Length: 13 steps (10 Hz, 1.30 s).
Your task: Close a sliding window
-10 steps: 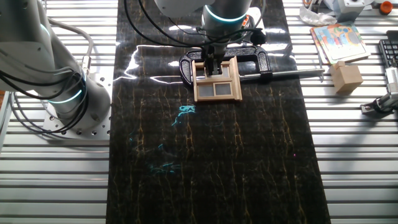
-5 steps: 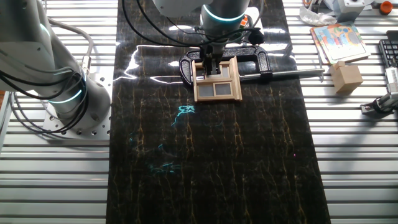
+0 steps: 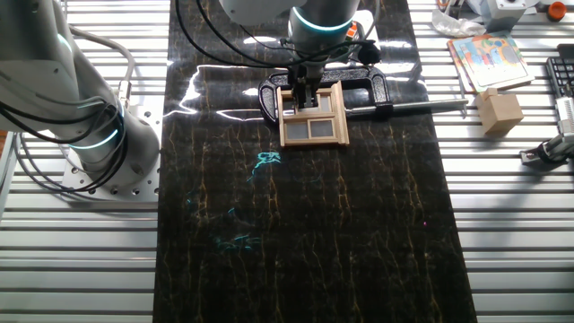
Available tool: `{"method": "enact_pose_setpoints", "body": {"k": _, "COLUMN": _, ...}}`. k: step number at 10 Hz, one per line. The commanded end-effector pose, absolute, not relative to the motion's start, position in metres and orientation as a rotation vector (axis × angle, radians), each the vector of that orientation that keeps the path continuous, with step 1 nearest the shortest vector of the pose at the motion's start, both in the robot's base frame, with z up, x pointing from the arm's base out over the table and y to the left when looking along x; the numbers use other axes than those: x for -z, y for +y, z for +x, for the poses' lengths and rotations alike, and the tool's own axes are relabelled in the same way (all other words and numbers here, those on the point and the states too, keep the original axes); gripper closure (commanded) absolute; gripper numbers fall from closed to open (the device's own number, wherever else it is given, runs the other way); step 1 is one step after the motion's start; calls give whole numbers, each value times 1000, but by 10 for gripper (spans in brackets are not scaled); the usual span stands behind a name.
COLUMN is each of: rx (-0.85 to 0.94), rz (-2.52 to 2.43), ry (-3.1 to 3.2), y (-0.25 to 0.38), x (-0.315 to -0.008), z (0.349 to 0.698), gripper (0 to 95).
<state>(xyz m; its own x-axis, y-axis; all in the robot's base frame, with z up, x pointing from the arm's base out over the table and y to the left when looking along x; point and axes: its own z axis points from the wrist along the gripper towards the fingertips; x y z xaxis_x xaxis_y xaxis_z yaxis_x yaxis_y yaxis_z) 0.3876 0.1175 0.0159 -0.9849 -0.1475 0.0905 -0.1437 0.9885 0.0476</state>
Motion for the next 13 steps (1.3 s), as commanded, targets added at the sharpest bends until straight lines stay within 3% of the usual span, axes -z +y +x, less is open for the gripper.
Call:
{"method": "enact_pose_setpoints", "body": {"k": 1, "rx": 63, "rz": 225, "ry": -3039, "y": 118, "x": -15, "z": 388, "gripper": 950}}
{"method": "enact_pose_setpoints", "body": {"k": 13, "rx": 59, "rz": 233, "ry": -3028, "y": 118, "x": -14, "z": 381, "gripper": 950}}
